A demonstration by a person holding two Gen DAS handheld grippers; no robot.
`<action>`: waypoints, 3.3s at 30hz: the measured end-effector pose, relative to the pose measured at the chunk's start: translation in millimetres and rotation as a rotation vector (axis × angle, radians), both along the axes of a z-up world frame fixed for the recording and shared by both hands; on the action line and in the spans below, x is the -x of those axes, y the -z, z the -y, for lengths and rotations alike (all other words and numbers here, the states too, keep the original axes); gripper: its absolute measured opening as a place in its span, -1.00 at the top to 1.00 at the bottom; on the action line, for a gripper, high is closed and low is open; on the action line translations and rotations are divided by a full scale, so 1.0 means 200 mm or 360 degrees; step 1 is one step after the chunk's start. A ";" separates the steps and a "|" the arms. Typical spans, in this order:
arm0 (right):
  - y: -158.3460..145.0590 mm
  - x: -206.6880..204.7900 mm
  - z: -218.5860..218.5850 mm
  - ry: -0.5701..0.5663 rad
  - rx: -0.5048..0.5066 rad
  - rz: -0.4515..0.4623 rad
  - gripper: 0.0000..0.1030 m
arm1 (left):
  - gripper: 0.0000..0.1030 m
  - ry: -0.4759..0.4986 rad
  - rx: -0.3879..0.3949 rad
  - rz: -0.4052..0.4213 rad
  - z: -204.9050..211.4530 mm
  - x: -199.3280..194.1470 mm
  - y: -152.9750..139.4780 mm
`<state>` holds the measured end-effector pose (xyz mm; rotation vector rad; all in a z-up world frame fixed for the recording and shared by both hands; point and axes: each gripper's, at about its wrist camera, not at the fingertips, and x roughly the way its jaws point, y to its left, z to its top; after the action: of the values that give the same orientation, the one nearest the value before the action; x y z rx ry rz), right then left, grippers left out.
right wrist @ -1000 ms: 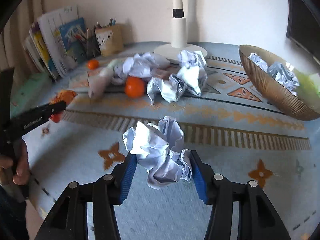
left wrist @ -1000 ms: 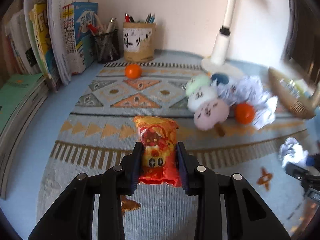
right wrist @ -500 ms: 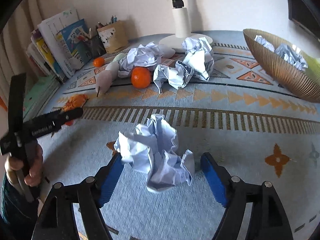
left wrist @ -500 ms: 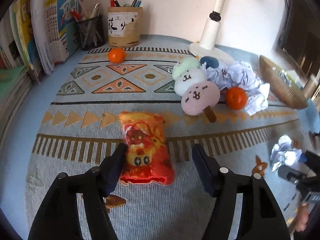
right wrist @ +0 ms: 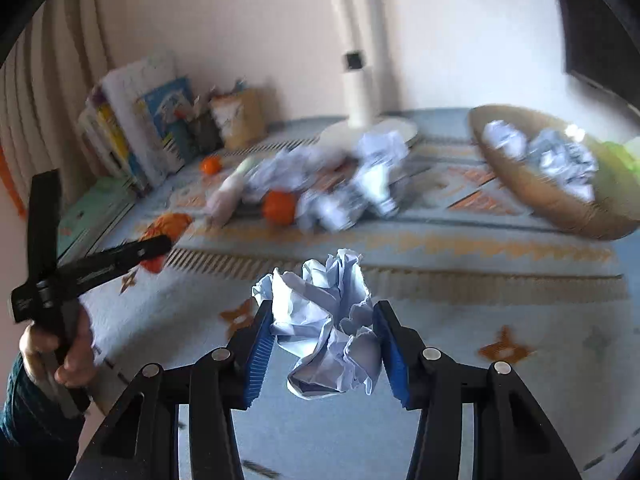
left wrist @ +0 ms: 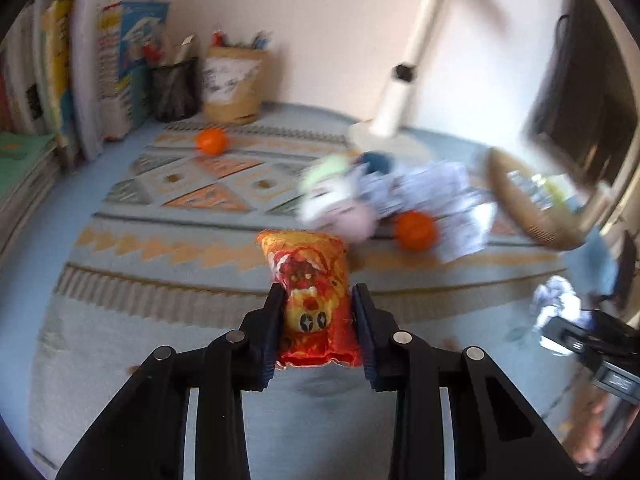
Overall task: Organize objects
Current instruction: 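Carry the snack bag and paper ball into the amber bowl and release, then grasp a tangerine with the left gripper while the right grasps a paper ball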
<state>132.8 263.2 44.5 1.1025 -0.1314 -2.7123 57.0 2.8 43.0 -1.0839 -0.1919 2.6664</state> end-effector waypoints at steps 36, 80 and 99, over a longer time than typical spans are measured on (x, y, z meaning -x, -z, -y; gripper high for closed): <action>-0.29 0.75 -1.27 0.0915 -0.0046 -0.0279 -0.41 | -0.46 0.0636 -0.0524 -0.0061 -1.63 0.94 -0.13; 0.12 0.26 0.02 0.0389 -0.0238 0.0032 -1.00 | -0.99 -0.0544 -0.0052 -0.0015 0.29 0.02 0.16; 0.13 0.30 0.00 0.0241 -0.0097 0.0175 -1.00 | -0.98 -0.0494 -0.0034 0.0006 0.29 0.02 0.14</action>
<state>72.5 263.8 18.7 1.3099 -0.1564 -2.8044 52.8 -56.1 14.5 -1.1342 -0.4198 2.9237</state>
